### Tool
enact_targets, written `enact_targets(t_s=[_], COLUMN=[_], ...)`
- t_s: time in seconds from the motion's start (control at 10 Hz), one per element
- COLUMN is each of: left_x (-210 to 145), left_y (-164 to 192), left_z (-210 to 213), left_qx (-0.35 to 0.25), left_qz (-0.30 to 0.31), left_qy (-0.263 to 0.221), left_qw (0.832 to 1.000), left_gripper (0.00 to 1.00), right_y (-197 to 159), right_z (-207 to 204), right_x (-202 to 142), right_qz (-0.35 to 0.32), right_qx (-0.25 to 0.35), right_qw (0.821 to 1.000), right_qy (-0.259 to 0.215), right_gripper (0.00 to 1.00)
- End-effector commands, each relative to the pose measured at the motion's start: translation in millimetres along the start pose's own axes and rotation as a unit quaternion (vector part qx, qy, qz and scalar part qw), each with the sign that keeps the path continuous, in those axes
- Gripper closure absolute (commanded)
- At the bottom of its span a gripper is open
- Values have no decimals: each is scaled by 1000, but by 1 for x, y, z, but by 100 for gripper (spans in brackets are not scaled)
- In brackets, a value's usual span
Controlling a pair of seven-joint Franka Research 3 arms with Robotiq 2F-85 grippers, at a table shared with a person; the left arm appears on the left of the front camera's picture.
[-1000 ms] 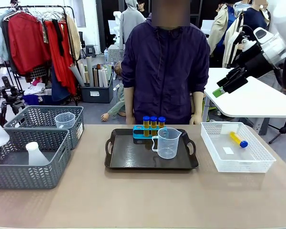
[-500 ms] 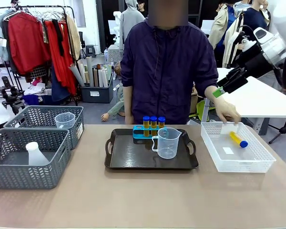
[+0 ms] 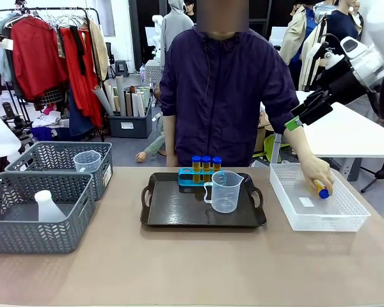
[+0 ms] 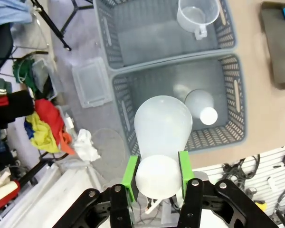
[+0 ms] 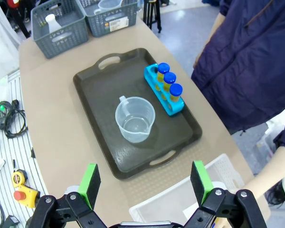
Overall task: Prepare the laboratory tools.
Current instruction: Pick up one Small flask and place it on the Handle tray.
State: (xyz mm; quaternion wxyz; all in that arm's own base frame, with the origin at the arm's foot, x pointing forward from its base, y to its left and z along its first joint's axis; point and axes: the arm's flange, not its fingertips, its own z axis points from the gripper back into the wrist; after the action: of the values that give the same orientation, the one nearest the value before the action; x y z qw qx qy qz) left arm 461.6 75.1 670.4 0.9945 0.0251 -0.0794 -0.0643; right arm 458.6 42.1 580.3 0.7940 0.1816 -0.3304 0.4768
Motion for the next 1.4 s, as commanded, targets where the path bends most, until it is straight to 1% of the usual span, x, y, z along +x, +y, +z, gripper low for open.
enact_targets(t_s=[0.0,0.3,0.4,0.5,0.7,0.9,1.1,1.3], left_x=[-5,-1,5,13,22,41,60,72], left_y=[1,1,-15,-38,-88,-138,-185,-236], left_z=[-2,-2,20,43,82,108,118,123], left_qx=[5,0,10,14,37,56,53,37], left_qz=[8,1,-37,-84,-131,-193,-233,-289], left_qy=[3,2,-13,-28,-36,-59,-71,-84], left_qw=[1000,1000,999,996,990,978,968,953], left_gripper=[100,100,100,100,100,100,100,100], right_y=[0,0,0,0,0,0,0,0], right_z=[0,0,0,0,0,0,0,0], right_x=[1,1,1,1,1,1,1,1], right_qz=[1,1,1,1,1,1,1,1], right_qx=[3,3,3,3,3,3,3,3], right_qw=[1000,1000,1000,1000,1000,1000,1000,1000], right_qy=[-8,-8,-8,-8,-8,-8,-8,-8], right_gripper=[0,0,0,0,0,0,0,0])
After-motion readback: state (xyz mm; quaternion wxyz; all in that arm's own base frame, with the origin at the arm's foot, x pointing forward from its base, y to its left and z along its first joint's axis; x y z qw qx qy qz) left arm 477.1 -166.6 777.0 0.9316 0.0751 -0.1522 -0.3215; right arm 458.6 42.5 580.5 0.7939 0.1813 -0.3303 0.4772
